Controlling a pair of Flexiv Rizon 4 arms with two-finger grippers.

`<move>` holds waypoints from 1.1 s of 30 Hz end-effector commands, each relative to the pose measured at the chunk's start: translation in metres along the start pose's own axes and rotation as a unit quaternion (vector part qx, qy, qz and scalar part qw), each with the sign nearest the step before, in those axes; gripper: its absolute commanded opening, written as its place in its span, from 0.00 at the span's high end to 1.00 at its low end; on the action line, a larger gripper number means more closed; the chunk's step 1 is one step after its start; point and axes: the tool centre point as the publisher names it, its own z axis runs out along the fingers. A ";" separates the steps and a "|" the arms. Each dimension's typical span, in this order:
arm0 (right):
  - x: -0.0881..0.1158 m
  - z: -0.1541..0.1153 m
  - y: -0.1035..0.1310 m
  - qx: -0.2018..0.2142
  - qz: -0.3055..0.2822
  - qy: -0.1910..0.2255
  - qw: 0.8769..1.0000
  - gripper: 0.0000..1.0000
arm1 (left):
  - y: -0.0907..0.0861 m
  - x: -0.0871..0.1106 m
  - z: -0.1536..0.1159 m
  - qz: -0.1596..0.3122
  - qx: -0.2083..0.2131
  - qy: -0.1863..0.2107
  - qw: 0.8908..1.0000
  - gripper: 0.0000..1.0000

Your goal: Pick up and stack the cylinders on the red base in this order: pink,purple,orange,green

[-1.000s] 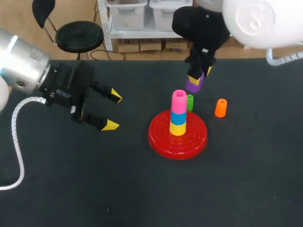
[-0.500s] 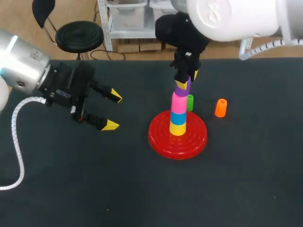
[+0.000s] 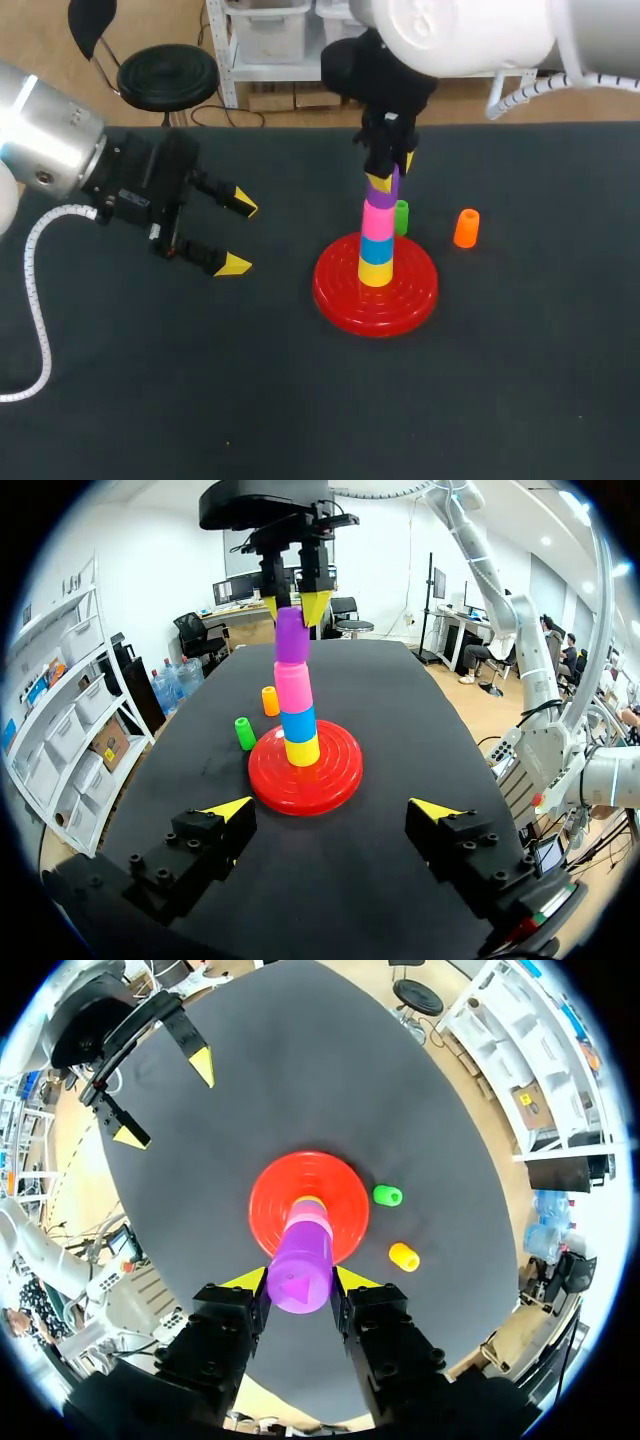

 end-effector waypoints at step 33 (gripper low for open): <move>-0.009 0.022 -0.008 -0.013 -0.009 0.036 0.999 1.00 | 0.000 0.001 0.001 0.001 -0.001 -0.001 1.000 0.00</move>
